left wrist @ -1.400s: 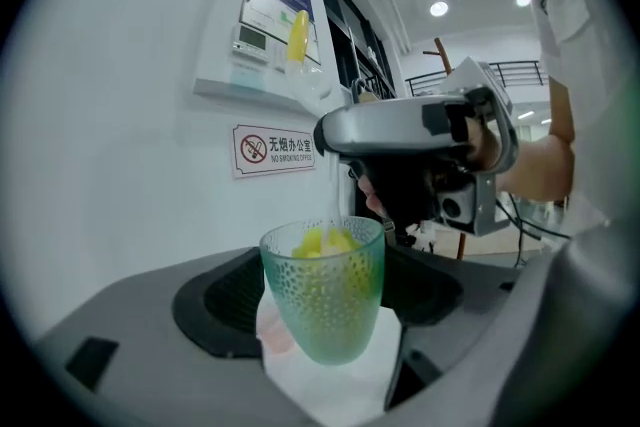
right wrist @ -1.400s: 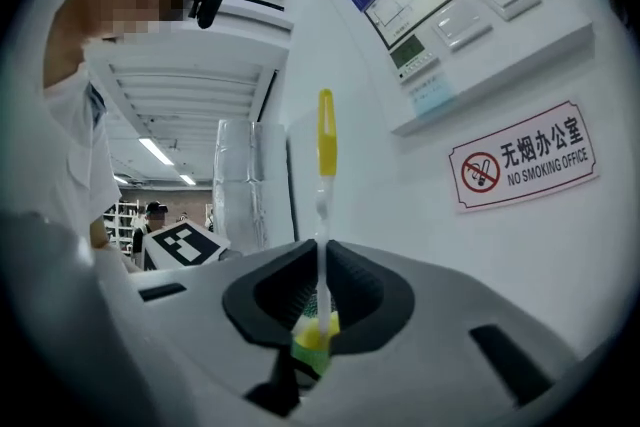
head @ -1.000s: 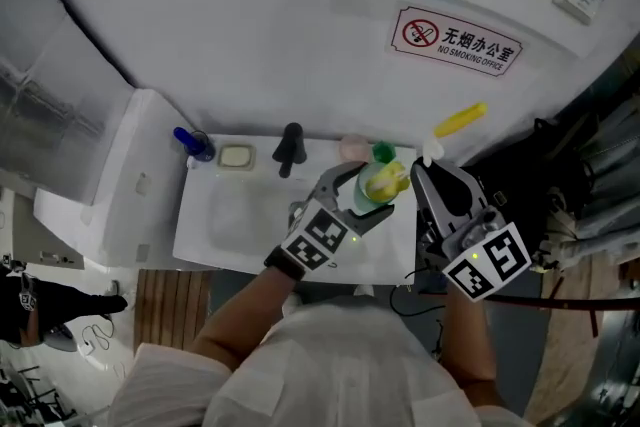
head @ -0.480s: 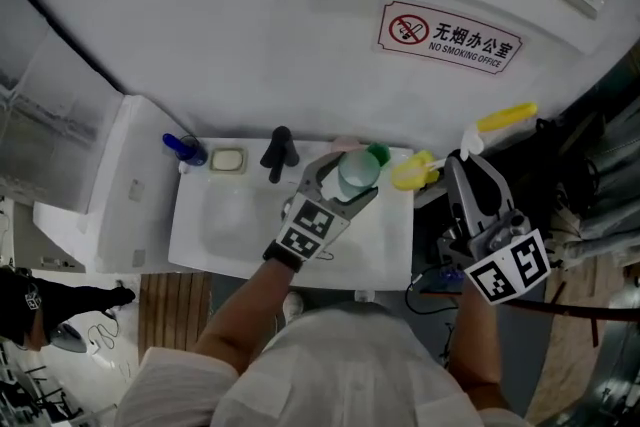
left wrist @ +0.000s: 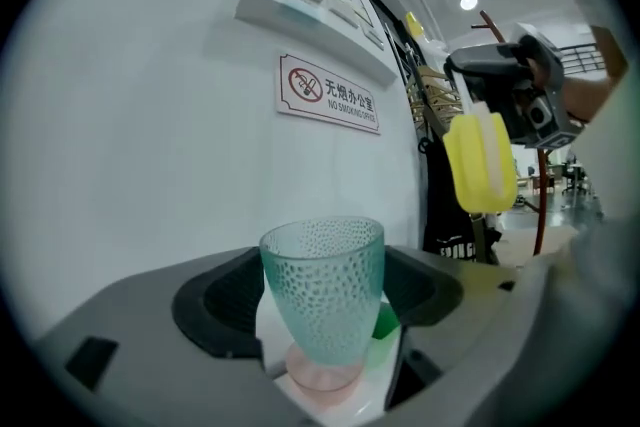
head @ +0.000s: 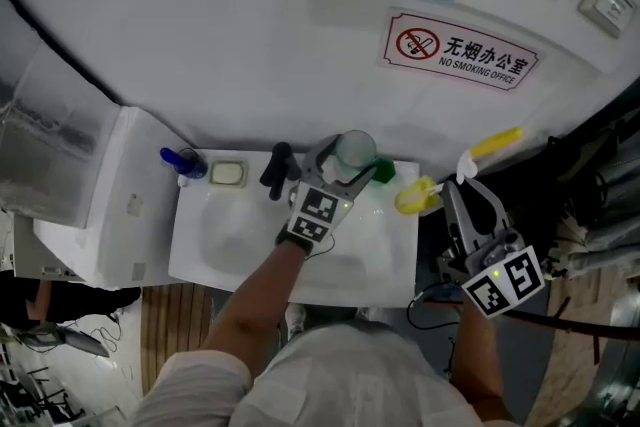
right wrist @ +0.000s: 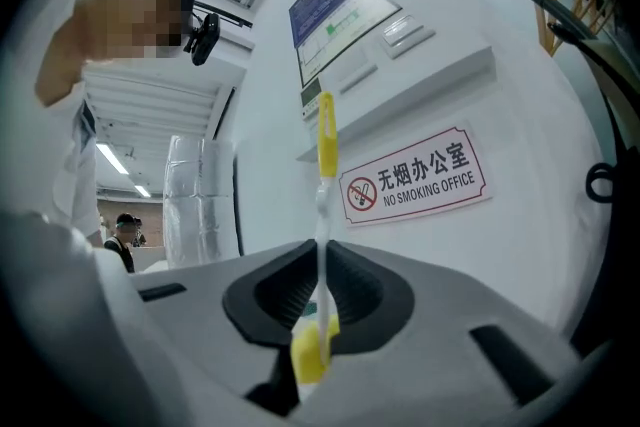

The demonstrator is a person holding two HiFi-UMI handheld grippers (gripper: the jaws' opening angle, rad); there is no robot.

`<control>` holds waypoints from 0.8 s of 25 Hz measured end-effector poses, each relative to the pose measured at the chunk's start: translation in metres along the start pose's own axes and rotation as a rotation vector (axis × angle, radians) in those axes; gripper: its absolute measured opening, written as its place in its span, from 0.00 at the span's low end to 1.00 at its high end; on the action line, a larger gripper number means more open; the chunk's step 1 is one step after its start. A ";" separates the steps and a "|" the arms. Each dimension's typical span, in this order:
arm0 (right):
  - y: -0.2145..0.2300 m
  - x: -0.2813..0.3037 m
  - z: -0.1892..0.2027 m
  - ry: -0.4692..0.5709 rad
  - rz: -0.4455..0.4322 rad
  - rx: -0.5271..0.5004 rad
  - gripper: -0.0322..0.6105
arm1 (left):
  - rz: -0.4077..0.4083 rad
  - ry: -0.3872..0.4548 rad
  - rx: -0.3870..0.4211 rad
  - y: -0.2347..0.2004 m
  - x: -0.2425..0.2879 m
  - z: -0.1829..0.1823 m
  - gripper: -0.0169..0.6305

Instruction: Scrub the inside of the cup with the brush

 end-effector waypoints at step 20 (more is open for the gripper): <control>0.015 -0.004 0.039 -0.079 0.023 0.053 0.10 | -0.031 -0.131 0.017 0.000 0.032 0.083 0.57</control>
Point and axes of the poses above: the fingertips, and each gripper's own axes: x forward along the fingers, y to its right, z out of its underside, the point moved 5 cm from there along -x, backward along the fingers, and after that the axes turned 4 degrees about -z, right-handed, at the moved point
